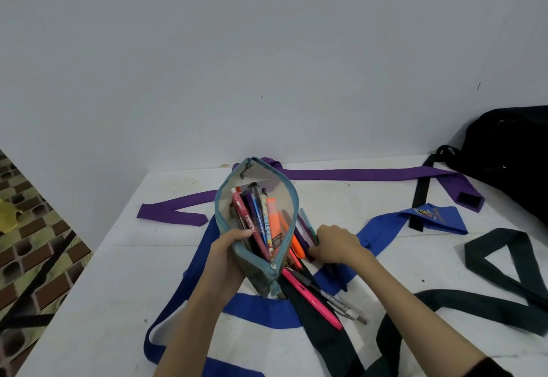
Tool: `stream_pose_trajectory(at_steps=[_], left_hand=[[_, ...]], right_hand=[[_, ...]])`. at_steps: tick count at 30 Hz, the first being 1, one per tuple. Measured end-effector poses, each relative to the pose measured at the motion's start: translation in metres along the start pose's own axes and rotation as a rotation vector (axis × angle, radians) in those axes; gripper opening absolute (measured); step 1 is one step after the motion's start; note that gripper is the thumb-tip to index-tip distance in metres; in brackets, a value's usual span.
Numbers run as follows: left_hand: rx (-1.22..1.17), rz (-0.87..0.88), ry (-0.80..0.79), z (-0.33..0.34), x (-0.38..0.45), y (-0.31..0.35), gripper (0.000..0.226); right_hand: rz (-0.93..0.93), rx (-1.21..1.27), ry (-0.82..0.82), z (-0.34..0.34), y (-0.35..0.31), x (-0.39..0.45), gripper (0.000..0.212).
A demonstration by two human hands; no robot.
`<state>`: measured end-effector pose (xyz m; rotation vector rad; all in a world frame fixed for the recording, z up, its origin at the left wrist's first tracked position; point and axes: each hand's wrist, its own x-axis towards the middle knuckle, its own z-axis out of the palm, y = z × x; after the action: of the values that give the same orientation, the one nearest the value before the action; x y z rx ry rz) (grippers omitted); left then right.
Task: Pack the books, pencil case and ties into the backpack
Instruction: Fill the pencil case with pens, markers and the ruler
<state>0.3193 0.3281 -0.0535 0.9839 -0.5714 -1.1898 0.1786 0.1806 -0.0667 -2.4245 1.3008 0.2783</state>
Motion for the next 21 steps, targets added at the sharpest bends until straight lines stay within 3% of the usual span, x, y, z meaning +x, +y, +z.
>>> stream_pose_trajectory(at_steps=[3,5,10,13,16,19,21], left_hand=[[0.005,0.007,0.006,0.0,0.001,0.0,0.065],[0.003,0.01,0.005,0.001,0.001,0.0,0.067],[0.032,0.015,-0.022,0.006,0.003,-0.002,0.069],[0.054,0.012,-0.024,0.013,0.006,-0.005,0.069],[0.041,0.017,-0.019,0.021,0.009,-0.007,0.073],[0.0,0.041,-0.046,0.029,0.01,-0.009,0.066],[-0.032,0.034,-0.066,0.034,0.009,-0.009,0.057]], right_hand=[[0.004,0.094,-0.023,-0.007,0.009,0.007,0.023],[0.021,0.275,0.062,-0.017,0.015,0.008,0.018],[-0.137,1.018,0.616,-0.065,0.008,-0.023,0.025],[-0.337,1.189,0.812,-0.092,-0.011,-0.051,0.023],[-0.419,1.128,0.699,-0.098,-0.028,-0.065,0.024],[-0.345,0.823,0.404,-0.087,-0.039,-0.068,0.022],[-0.312,0.65,0.325,-0.076,-0.042,-0.065,0.025]])
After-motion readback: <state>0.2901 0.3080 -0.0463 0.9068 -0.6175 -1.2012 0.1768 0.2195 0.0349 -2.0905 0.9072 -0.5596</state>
